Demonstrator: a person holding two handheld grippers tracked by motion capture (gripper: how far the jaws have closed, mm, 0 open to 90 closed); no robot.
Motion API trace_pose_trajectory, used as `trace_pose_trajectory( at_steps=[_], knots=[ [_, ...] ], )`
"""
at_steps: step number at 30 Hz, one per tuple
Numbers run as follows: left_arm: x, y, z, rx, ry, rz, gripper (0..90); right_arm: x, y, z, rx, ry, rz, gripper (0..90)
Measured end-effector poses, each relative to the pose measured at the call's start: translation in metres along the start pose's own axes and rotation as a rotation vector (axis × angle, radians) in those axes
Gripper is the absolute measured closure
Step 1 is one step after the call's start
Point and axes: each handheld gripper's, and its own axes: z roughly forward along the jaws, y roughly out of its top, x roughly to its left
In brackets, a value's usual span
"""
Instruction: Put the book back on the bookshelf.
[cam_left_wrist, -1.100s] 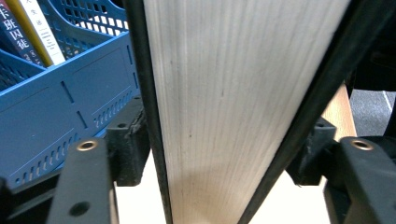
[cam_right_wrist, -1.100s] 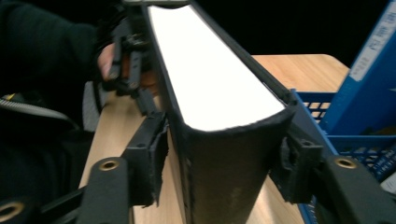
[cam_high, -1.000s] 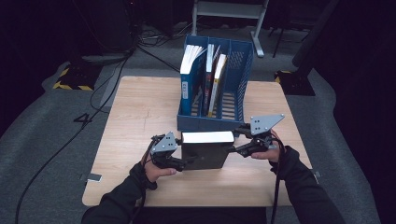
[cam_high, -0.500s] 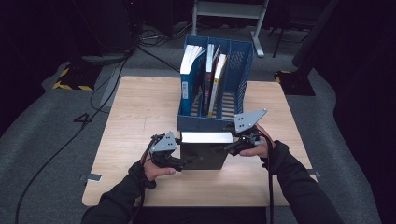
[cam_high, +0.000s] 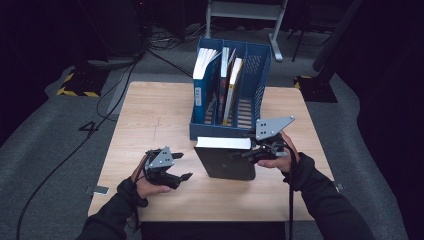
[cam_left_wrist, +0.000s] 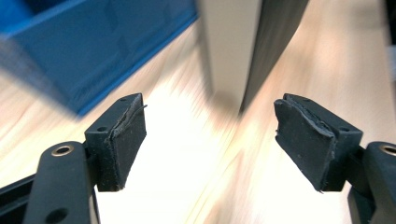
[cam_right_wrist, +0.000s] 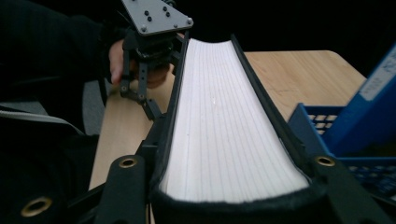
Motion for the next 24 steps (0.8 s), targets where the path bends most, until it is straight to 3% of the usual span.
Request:
trace_pose_trajectory(
  at_steps=[4, 6, 9, 15, 20, 24],
  knots=[
    [0.008, -0.015, -0.004, 0.063, 0.051, -0.031, 24.4, 0.001, 0.008, -0.013, 0.057, -0.066, 0.028, 53.1],
    [0.012, -0.021, -0.004, 0.077, 0.053, -0.058, 24.4, 0.003, 0.009, -0.018, 0.077, -0.089, 0.042, 53.1],
    [0.014, -0.023, -0.002, 0.087, 0.056, -0.063, 24.4, 0.004, 0.009, -0.023, 0.097, -0.111, 0.051, 53.1],
    [0.017, -0.025, 0.001, 0.075, 0.053, -0.087, 23.6, 0.003, 0.007, -0.042, 0.094, -0.180, 0.095, 53.1],
    [0.022, -0.031, 0.006, 0.086, 0.060, -0.126, 23.2, 0.004, 0.013, -0.061, 0.086, -0.249, 0.110, 53.1],
    [0.023, -0.033, 0.009, 0.108, 0.078, -0.138, 22.0, 0.006, 0.017, -0.073, 0.075, -0.277, 0.116, 53.1]
  ],
)
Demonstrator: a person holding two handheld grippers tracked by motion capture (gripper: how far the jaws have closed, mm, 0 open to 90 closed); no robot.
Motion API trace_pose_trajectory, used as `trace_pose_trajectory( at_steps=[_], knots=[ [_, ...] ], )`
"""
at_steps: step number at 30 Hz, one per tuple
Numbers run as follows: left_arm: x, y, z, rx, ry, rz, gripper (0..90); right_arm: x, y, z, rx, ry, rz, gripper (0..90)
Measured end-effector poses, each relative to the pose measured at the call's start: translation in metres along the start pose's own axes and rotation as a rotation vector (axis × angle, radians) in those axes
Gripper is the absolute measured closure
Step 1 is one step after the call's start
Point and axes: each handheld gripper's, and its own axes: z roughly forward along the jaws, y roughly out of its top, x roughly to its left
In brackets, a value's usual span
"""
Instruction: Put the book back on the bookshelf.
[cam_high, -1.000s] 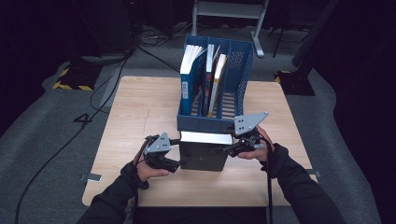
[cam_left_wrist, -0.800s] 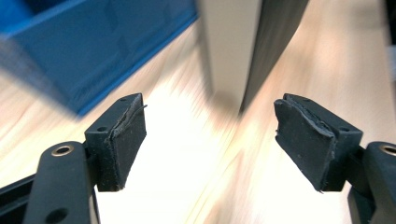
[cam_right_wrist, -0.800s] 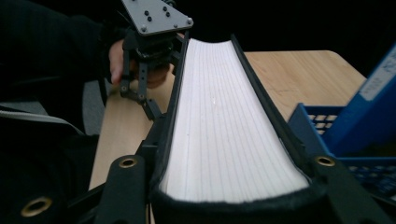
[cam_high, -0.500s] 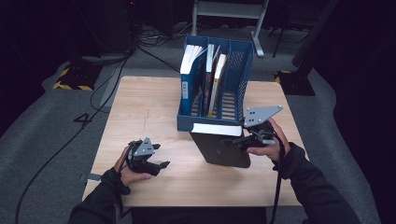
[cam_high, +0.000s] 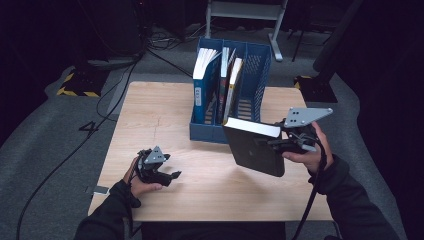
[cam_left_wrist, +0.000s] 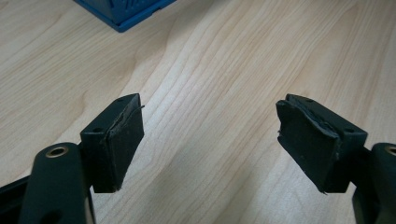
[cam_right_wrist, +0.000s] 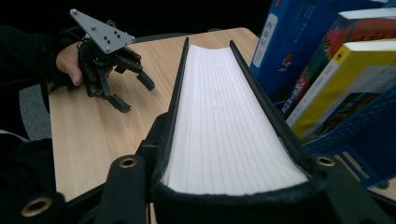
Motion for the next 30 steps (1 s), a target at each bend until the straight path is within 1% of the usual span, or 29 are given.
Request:
trace_pose_trajectory(
  at_steps=[1, 2, 3, 6, 7, 8, 9, 11, 12, 13, 16, 17, 19, 21, 24, 28, 30],
  knots=[
    [0.001, 0.000, 0.001, 0.008, 0.002, 0.001, 20.9, 0.000, 0.001, -0.004, -0.002, -0.013, 0.003, 53.1],
    [0.001, -0.001, 0.002, 0.013, -0.003, -0.007, 20.4, -0.001, 0.002, -0.007, -0.007, -0.025, 0.008, 53.1],
    [0.002, -0.002, 0.004, 0.022, 0.004, -0.004, 19.9, -0.001, 0.003, -0.009, -0.005, -0.031, 0.009, 53.1],
    [0.002, -0.003, 0.007, 0.039, 0.006, -0.015, 19.6, -0.005, 0.006, -0.017, -0.012, -0.064, 0.017, 53.1],
    [0.002, -0.003, 0.009, 0.056, 0.013, -0.010, 19.4, -0.006, 0.007, -0.019, -0.014, -0.076, 0.026, 53.1],
    [0.001, -0.003, 0.010, 0.066, 0.015, -0.016, 19.4, -0.008, 0.008, -0.021, -0.022, -0.093, 0.031, 53.1],
    [0.001, -0.004, 0.013, 0.080, 0.011, -0.016, 19.3, -0.009, 0.009, -0.022, -0.019, -0.097, 0.034, 53.1],
    [0.001, -0.004, 0.014, 0.086, 0.009, -0.017, 18.4, -0.012, 0.011, -0.025, -0.023, -0.120, 0.042, 53.1],
    [0.001, -0.004, 0.017, 0.105, 0.018, -0.014, 18.4, -0.014, 0.012, -0.026, -0.025, -0.130, 0.045, 53.1],
    [0.001, -0.005, 0.017, 0.104, 0.015, -0.019, 17.8, -0.015, 0.013, -0.027, -0.028, -0.139, 0.053, 53.1],
    [0.002, -0.005, 0.018, 0.102, 0.016, -0.016, 17.1, -0.020, 0.015, -0.030, -0.042, -0.158, 0.064, 53.1],
    [0.002, -0.005, 0.018, 0.102, 0.016, -0.016, 16.9, -0.020, 0.015, -0.030, -0.042, -0.158, 0.064, 53.1],
    [0.002, -0.005, 0.018, 0.102, 0.018, -0.017, 16.5, -0.024, 0.020, -0.031, -0.044, -0.177, 0.069, 53.0],
    [0.001, -0.005, 0.018, 0.102, 0.022, -0.015, 15.8, -0.026, 0.021, -0.031, -0.043, -0.183, 0.069, 53.0],
    [0.001, -0.005, 0.018, 0.103, 0.026, -0.020, 15.5, -0.034, 0.024, -0.029, -0.046, -0.220, 0.094, 53.1],
    [0.001, -0.005, 0.018, 0.105, 0.028, -0.026, 15.3, -0.044, 0.028, -0.023, -0.042, -0.274, 0.111, 53.1],
    [0.000, -0.005, 0.018, 0.105, 0.031, -0.026, 15.4, -0.049, 0.029, -0.021, -0.042, -0.293, 0.131, 53.1]
  ],
)
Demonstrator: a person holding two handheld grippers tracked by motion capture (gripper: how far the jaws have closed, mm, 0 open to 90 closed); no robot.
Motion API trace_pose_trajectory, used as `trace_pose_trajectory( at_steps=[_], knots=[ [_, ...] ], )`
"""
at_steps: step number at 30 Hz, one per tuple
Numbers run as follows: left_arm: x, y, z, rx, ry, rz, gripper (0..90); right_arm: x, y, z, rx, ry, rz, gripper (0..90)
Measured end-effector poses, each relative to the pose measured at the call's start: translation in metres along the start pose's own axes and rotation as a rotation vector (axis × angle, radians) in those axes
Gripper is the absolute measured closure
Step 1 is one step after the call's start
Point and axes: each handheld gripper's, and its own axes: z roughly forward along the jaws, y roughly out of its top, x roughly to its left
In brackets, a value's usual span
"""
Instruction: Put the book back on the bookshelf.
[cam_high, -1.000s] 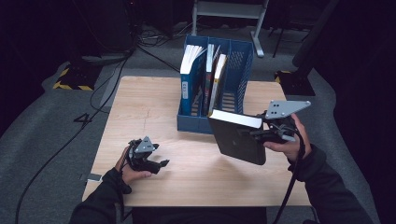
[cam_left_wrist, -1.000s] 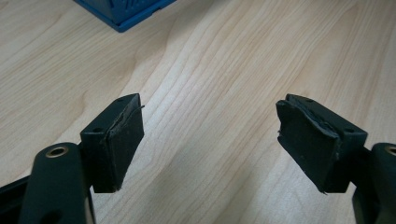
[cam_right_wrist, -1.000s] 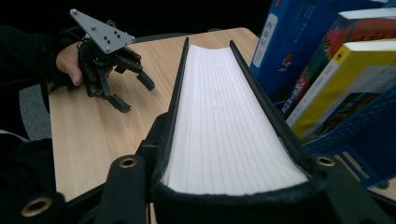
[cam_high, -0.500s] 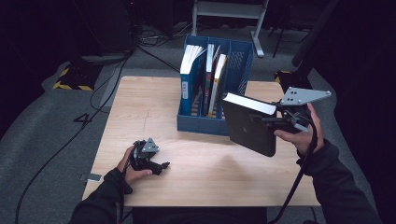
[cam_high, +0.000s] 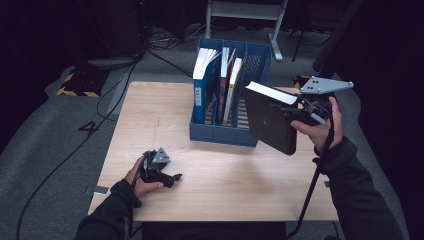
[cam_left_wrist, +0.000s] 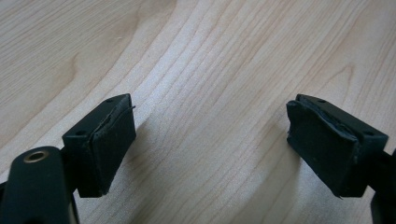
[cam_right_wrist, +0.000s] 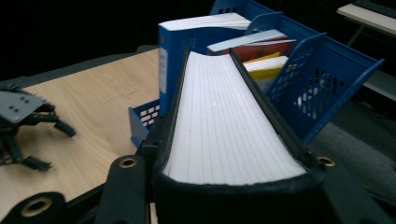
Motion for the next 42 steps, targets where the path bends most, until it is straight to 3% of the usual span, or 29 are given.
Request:
trace_pose_trajectory(
  at_steps=[5, 7, 20, 24, 29, 34, 42],
  knots=[
    [0.000, 0.000, 0.000, 0.000, 0.004, -0.004, 15.4, -0.008, 0.002, 0.010, 0.008, -0.046, 0.044, 53.1],
    [-0.001, 0.000, 0.000, 0.000, 0.004, -0.005, 15.4, -0.012, 0.002, 0.012, -0.005, -0.055, 0.083, 53.1],
    [-0.001, 0.000, 0.000, 0.000, 0.004, -0.006, 15.3, -0.009, 0.020, 0.018, -0.055, -0.071, 0.115, 53.1],
    [-0.001, 0.000, 0.000, 0.000, 0.005, -0.005, 15.4, -0.009, 0.027, 0.020, -0.065, -0.095, 0.117, 53.1],
    [-0.001, 0.000, 0.000, 0.000, 0.003, -0.004, 15.4, -0.017, 0.029, 0.026, -0.085, -0.141, 0.164, 53.1],
    [-0.001, 0.000, 0.000, 0.000, 0.001, -0.004, 15.4, -0.019, 0.029, 0.037, -0.077, -0.186, 0.175, 53.1],
    [-0.002, 0.000, 0.000, 0.001, -0.001, -0.004, 15.4, -0.027, 0.024, 0.048, -0.107, -0.265, 0.234, 53.1]
  ],
)
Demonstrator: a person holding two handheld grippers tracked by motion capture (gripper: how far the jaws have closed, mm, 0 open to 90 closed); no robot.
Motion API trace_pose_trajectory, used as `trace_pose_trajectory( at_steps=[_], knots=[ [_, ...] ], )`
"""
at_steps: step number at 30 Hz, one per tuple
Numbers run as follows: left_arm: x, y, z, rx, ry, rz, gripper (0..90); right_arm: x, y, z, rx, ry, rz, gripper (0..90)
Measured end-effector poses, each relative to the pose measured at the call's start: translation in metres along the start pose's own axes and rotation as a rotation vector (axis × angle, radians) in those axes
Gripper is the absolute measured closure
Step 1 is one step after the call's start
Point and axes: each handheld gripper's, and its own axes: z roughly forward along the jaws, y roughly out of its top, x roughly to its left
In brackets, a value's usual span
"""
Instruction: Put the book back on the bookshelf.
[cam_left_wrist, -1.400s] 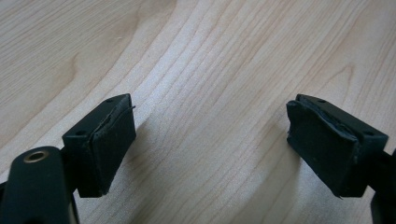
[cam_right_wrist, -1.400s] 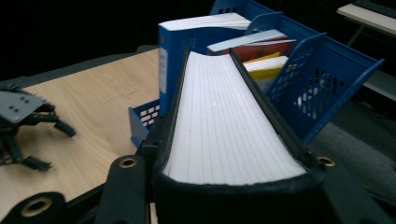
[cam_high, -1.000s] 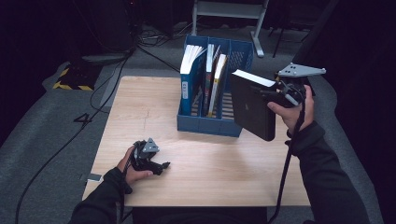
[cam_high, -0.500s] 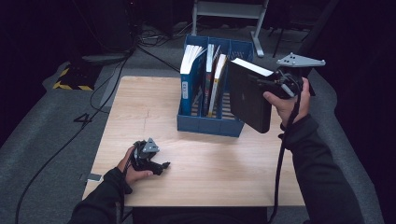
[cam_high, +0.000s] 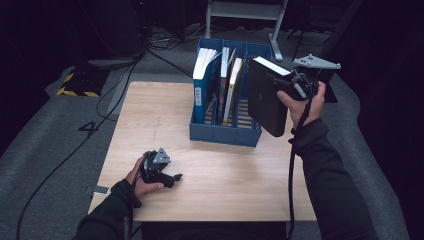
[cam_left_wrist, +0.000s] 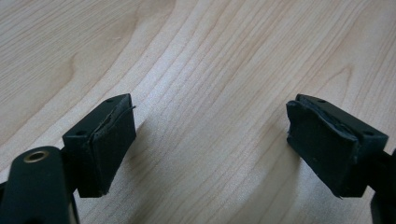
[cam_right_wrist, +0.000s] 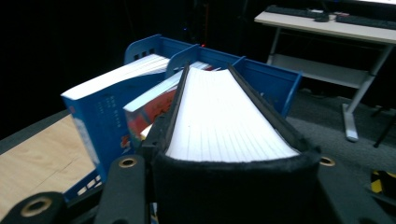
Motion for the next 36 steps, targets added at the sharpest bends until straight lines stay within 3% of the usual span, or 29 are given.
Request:
trace_pose_trajectory(
  at_steps=[1, 9, 23, 26, 30, 36],
  knots=[
    [0.000, 0.000, 0.000, -0.001, -0.002, 0.002, 15.4, -0.001, 0.000, 0.003, -0.007, -0.021, 0.016, 53.0],
    [-0.001, 0.001, 0.001, -0.002, -0.009, 0.008, 15.4, -0.005, -0.001, 0.023, -0.012, -0.052, 0.061, 53.0],
    [-0.001, 0.001, 0.001, 0.000, -0.018, 0.020, 15.4, -0.002, 0.003, 0.069, 0.014, -0.112, 0.085, 53.0],
    [-0.002, 0.001, 0.001, 0.000, -0.019, 0.025, 15.4, -0.002, 0.002, 0.069, -0.014, -0.123, 0.118, 53.0],
    [-0.003, 0.001, 0.001, -0.001, -0.022, 0.023, 15.4, -0.001, 0.000, 0.062, -0.021, -0.137, 0.097, 53.0],
    [-0.003, 0.001, 0.001, -0.001, -0.021, 0.026, 15.4, -0.006, -0.002, 0.055, -0.029, -0.163, 0.106, 52.9]
  ],
)
